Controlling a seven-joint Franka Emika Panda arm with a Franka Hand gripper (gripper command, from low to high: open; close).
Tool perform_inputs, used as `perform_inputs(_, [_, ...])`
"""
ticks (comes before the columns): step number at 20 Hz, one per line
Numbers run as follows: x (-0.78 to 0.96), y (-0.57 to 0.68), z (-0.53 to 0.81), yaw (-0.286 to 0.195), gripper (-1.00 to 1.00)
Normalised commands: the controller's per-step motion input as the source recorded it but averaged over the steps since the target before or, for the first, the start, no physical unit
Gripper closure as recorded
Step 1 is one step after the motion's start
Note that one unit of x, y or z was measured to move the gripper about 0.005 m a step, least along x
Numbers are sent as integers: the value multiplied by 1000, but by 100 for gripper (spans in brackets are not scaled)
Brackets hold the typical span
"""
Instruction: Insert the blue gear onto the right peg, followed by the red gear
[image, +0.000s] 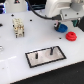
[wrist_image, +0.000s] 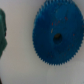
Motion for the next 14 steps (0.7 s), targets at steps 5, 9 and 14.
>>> perform_inputs(5, [-101, 25, -9, 0, -100])
perform_inputs(9, [-100, -56, -35, 0, -100])
perform_inputs(14, [-138, -66, -10, 0, -100])
